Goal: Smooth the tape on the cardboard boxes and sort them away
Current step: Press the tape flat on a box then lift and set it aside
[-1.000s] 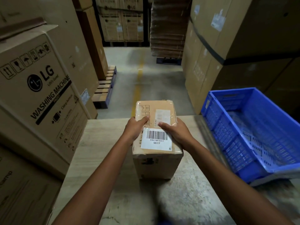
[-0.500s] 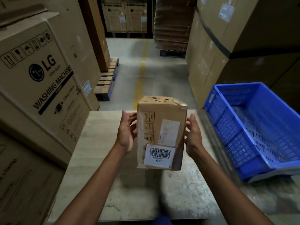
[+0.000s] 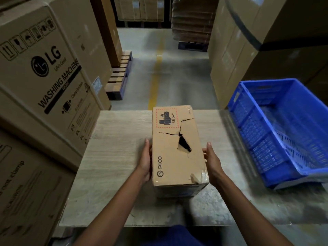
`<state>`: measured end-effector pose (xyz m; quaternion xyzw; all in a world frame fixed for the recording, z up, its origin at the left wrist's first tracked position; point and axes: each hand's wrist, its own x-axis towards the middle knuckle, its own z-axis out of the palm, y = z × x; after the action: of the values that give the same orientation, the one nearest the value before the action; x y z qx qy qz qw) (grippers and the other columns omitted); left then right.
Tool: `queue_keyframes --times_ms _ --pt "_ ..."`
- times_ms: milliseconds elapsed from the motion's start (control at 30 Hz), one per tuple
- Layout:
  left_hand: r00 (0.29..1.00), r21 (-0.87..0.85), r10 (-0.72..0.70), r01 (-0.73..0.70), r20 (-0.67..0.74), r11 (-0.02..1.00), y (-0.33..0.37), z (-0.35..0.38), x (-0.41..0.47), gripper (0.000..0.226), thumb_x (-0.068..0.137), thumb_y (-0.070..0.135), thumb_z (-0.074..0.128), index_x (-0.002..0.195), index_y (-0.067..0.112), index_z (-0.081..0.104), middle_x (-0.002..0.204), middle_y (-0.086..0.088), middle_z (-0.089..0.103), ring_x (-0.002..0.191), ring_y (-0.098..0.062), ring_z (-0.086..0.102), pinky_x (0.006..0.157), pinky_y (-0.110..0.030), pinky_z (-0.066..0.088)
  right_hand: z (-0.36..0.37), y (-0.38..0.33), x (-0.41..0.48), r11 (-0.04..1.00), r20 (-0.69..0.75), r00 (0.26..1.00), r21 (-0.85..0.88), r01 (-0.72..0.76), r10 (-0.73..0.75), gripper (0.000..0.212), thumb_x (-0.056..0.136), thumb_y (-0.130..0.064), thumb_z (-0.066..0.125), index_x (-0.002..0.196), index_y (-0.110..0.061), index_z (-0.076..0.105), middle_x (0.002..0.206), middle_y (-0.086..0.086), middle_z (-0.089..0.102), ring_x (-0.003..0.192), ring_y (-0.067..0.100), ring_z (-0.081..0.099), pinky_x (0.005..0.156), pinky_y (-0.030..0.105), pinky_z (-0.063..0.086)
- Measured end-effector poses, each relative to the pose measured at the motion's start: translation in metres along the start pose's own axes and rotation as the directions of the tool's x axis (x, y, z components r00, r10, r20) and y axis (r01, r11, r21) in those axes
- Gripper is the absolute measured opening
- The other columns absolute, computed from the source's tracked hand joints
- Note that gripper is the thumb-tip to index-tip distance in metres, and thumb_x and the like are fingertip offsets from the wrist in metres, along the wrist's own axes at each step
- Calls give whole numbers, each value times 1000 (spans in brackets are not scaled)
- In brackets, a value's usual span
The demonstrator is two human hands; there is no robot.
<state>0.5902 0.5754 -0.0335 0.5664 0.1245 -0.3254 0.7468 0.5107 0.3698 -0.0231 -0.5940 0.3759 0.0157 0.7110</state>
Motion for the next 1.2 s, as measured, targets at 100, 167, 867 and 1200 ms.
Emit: queue_keyframes --times_ms 100,167,867,1200 --pt "986 63 -15 25 -165 998 19 -4 30 91 83 85 34 134 14 58 128 -18 66 119 -37 61 106 -57 44 -2 -24 20 1000 -1 1000 -25 13 -13 65 102 -64 27 124 -14 63 129 12 63 112 27 60 95 47 48" --pt "970 96 -70 95 -234 991 32 -6 54 106 70 91 37 141 15 52 139 -15 59 126 -36 56 106 -51 44 -3 -41 38 999 -20 1000 -28 -17 16 72 98 -71 27 140 -19 56 146 13 51 130 34 50 109 58 39" --pt "978 25 208 -208 20 978 106 37 -5 58 104 59 27 119 27 72 119 -7 72 114 -27 66 97 -48 51 24 -86 14 967 119 968 157 200 -219 81 88 -84 22 120 -30 73 119 6 74 116 26 67 109 50 46" --pt "992 -95 126 -124 13 988 70 27 -22 50 107 46 30 112 17 71 110 -9 75 100 -21 73 82 -35 55 26 -50 4 962 139 968 204 180 -210 76 101 -67 18 131 -15 65 116 11 74 110 28 70 98 42 53"
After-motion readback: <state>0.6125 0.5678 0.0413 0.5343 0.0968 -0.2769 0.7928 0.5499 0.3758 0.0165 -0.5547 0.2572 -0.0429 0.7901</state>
